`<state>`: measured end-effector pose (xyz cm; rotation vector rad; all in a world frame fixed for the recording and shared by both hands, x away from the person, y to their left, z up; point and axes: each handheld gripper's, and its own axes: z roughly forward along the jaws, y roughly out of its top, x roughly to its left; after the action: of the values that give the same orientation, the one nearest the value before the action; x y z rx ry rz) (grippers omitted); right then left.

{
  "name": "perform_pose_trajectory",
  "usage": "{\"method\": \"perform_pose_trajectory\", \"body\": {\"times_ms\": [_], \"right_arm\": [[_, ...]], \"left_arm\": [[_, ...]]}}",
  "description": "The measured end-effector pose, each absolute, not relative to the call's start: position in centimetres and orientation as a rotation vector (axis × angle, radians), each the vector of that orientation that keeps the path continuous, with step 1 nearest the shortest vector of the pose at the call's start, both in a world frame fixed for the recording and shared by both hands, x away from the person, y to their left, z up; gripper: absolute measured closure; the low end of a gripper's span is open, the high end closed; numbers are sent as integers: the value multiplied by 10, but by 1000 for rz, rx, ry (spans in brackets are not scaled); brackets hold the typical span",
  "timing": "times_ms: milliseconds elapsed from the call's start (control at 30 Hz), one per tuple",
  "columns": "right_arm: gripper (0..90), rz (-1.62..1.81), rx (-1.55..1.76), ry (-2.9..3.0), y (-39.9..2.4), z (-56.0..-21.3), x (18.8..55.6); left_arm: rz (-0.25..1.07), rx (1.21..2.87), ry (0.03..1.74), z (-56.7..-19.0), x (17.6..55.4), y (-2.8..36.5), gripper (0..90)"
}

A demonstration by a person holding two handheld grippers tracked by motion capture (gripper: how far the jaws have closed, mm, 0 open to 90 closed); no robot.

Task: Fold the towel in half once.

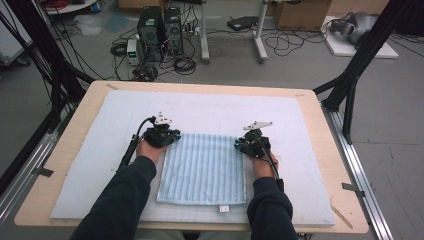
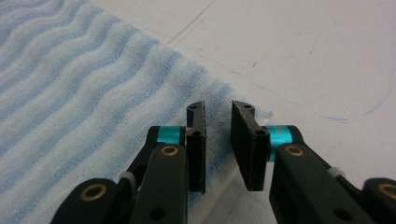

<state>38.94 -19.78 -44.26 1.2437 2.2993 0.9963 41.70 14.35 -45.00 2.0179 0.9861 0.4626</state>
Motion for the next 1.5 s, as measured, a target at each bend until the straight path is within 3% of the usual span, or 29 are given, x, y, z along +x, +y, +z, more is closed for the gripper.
{"method": "perform_pose_trajectory", "body": {"times_ms": [100, 167, 333, 500, 533, 667, 767, 833, 1233, 1300, 1367, 1500], "right_arm": [[680, 981, 1254, 2295, -200, -437, 389], [674, 1027, 1247, 2269, -205, -432, 390], [605, 1057, 1278, 2237, -218, -421, 403], [555, 988, 1273, 2322, -211, -428, 416], [557, 963, 1280, 2325, -210, -430, 417], [641, 948, 1286, 2360, -209, -438, 421], [850, 972, 1257, 2394, -206, -438, 420], [871, 910, 1214, 2386, -199, -436, 418], [874, 991, 1247, 2221, -195, -427, 428], [833, 1001, 1263, 2213, -195, -428, 428], [639, 1027, 1325, 2175, -197, -425, 427], [468, 1067, 1328, 2137, -205, -414, 419]], "left_arm": [[476, 1956, 1019, -444, 419, 151, 675], [462, 1874, 1029, -439, 421, 159, 617], [366, 1797, 1006, -440, 429, 166, 579], [325, 1877, 1071, -451, 434, 163, 468], [320, 1892, 1067, -451, 434, 163, 475], [351, 1949, 1073, -453, 432, 158, 665], [294, 1932, 1090, -453, 432, 158, 871], [248, 1901, 1138, -452, 433, 161, 878], [370, 1737, 1115, -441, 439, 169, 879], [371, 1753, 1098, -442, 439, 169, 854], [370, 1755, 1062, -441, 437, 171, 673], [277, 1658, 1095, -433, 430, 177, 468]]}}
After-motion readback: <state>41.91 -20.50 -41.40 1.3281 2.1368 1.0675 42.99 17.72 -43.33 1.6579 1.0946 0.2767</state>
